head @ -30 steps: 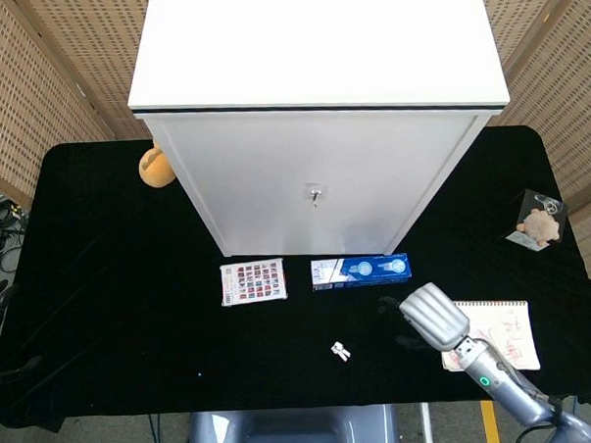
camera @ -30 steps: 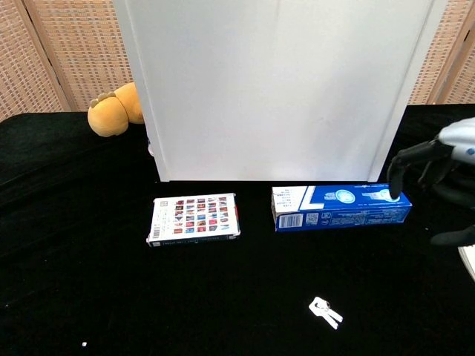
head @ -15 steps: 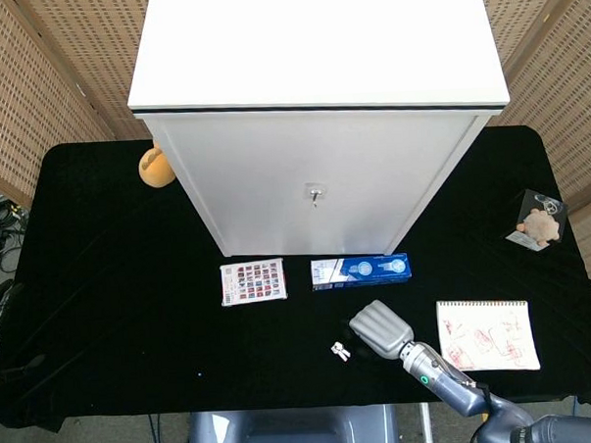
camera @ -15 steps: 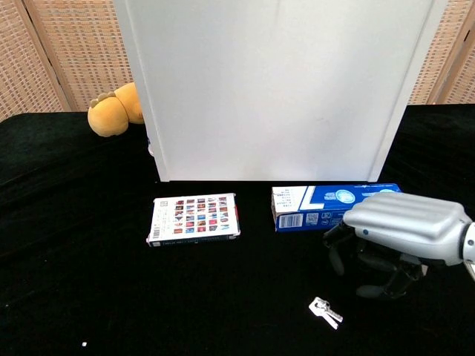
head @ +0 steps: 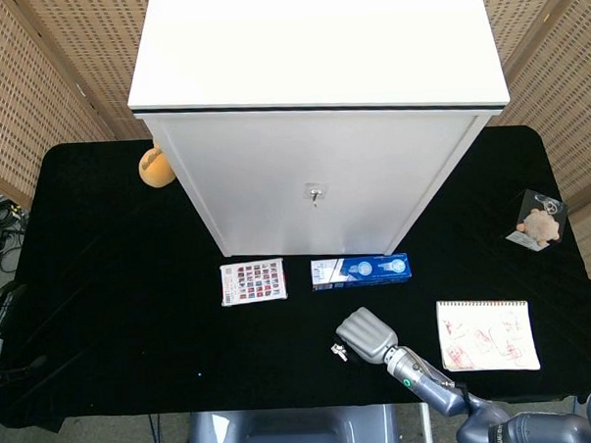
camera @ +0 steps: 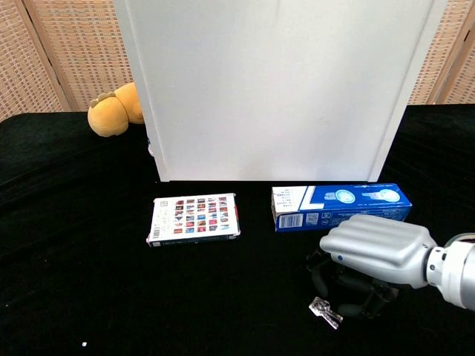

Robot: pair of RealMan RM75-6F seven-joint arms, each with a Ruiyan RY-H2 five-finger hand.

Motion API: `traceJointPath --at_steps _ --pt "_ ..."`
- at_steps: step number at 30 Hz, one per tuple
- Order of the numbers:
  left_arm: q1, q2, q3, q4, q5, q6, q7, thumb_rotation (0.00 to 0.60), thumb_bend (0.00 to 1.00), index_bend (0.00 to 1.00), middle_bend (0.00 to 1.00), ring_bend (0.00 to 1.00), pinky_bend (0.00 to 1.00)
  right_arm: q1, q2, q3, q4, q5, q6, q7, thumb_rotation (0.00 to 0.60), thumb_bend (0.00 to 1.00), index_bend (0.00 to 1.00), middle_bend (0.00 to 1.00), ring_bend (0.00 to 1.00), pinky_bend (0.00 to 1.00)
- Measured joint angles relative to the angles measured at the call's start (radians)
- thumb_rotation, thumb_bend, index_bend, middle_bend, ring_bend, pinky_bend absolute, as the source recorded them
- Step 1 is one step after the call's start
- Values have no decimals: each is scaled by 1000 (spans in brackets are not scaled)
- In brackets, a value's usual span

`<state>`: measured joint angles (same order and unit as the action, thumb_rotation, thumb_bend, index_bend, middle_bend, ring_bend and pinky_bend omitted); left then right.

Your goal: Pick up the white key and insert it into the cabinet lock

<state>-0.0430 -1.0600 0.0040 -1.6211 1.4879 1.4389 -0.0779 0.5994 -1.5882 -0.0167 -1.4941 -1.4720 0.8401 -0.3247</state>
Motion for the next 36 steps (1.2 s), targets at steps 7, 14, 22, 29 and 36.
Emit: traceJointPath --at_steps 7,14,22,29,36 --pt "-2 -3 1 1 -4 -5 6 600 0 0 0 0 0 9 -33 -3 23 21 -11 -36 600 503 566 916 899 1000" --pt "-4 -5 2 3 -6 -10 10 600 0 0 0 0 0 14 -54 -2 37 37 -10 -52 600 516 559 915 899 1000" --pt "-4 -5 2 2 -5 -8 10 600 0 0 0 0 0 20 -69 -1 47 57 -12 -68 600 516 564 915 899 1000" --pt "-4 -5 3 3 -4 -8 7 600 0 0 0 0 0 25 -85 -1 60 78 -16 -89 600 533 569 915 899 1000" --pt "-4 -4 4 4 -4 -7 3 600 0 0 0 0 0 29 -96 -4 66 85 -15 -94 600 541 576 915 899 1000"
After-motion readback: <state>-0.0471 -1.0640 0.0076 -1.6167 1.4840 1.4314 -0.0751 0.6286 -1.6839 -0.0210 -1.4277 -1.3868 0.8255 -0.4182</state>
